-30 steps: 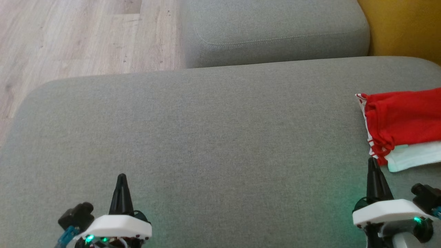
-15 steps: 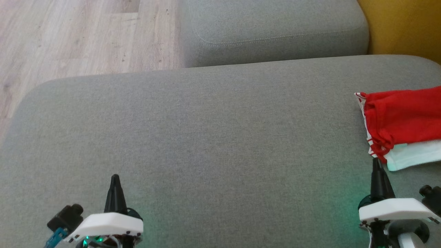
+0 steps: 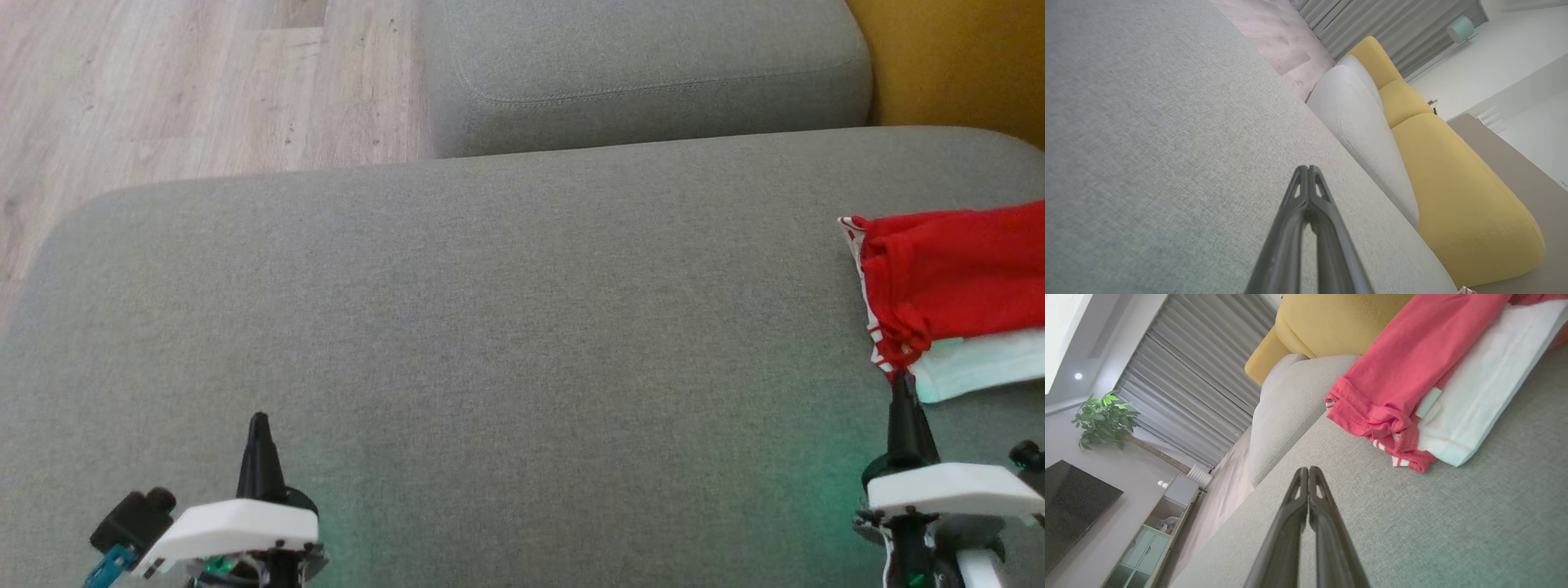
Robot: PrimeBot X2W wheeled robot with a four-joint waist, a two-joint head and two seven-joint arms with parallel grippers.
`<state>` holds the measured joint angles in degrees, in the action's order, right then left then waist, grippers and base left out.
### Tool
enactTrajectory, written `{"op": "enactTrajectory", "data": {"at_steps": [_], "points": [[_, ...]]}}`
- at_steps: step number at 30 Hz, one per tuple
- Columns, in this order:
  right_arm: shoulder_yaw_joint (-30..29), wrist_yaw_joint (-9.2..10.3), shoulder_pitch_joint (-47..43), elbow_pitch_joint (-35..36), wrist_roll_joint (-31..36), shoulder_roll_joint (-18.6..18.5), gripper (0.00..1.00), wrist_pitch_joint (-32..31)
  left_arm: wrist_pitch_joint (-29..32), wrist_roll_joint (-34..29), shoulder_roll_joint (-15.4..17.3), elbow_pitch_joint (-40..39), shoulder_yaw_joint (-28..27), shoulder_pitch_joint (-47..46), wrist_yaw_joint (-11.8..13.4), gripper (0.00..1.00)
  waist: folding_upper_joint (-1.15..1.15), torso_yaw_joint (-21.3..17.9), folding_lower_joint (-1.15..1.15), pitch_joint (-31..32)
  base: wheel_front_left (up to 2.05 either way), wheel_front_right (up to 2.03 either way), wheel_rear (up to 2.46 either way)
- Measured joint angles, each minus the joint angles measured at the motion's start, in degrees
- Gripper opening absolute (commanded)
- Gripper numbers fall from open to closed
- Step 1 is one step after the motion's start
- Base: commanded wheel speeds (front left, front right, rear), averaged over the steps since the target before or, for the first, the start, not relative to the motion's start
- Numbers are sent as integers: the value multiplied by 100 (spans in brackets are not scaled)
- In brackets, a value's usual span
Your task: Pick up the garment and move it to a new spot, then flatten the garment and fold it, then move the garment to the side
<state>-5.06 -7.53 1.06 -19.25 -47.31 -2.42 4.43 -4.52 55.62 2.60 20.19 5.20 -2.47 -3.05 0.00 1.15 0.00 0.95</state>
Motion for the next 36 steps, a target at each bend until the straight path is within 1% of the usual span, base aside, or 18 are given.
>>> {"op": "enactTrajectory", "data": {"at_steps": [6,8,24,26,36], "points": [[-33,0,69,27,-402,0,0,-92,99,332,-1,-29,-109,-3,-8,0,0,-11,0,-10,0,0,0],[-43,0,69,33,-532,0,0,-107,146,436,-1,-38,-144,-3,-51,0,0,-14,0,-14,0,0,0],[-97,0,70,103,-1603,0,0,-391,397,1314,-2,-157,-355,-12,-113,0,0,-42,0,-41,0,0,0],[-101,0,71,109,-1731,0,0,-422,433,1418,-2,-169,-370,-20,-157,0,0,-46,0,-44,0,0,0],[-130,0,78,153,-2395,0,0,-556,600,1960,-3,-212,-532,-62,-208,0,0,-63,0,-61,0,0,0]]}}
